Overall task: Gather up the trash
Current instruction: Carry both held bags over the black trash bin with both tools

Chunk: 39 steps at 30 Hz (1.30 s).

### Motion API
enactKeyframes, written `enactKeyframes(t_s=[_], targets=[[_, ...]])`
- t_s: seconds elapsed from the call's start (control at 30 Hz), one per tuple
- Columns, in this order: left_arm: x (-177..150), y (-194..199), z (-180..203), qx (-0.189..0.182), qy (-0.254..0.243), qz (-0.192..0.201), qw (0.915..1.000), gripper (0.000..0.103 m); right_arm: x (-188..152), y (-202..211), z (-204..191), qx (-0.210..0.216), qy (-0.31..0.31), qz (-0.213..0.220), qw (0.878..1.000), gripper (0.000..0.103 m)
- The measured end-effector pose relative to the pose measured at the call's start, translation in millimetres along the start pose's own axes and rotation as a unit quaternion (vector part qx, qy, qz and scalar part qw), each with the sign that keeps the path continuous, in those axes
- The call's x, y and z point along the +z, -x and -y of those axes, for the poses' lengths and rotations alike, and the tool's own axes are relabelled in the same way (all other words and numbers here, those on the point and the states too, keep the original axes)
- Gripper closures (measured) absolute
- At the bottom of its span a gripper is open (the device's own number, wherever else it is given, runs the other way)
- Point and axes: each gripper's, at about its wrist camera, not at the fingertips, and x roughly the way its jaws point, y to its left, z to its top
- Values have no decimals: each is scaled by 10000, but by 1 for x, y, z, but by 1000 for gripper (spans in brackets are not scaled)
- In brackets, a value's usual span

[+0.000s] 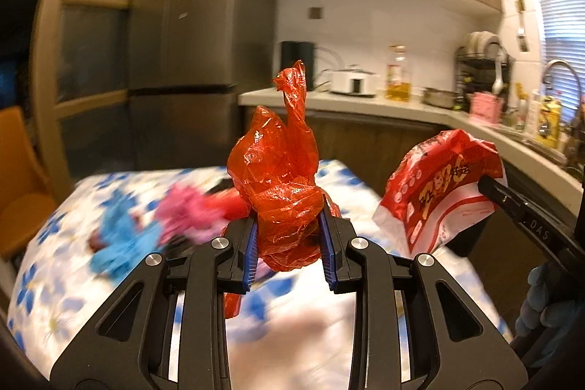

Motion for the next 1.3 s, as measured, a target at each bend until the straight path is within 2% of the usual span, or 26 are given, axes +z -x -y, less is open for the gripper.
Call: enactKeyframes(t_s=[0.2, 0.33, 0.53, 0.83, 1.3], targets=[[30, -31, 62, -669, -270, 242, 9971, 76, 28, 11, 49, -907, -135, 467, 9947, 94], [47, -59, 104, -1048, -338, 338, 9933, 76, 43, 12, 82, -1556, -183, 728, 9850, 94], [57, -94, 159, -1350, -412, 403, 9892, 76, 56, 7, 121, -2326, -193, 965, 9676, 94], [59, -141, 198, -1485, -468, 230, 9875, 76, 68, -11, 157, -2657, -289, 992, 9585, 94], [48, -183, 219, -1658, -492, -8, 9849, 75, 70, -34, 179, -2823, -507, 839, 9543, 94]])
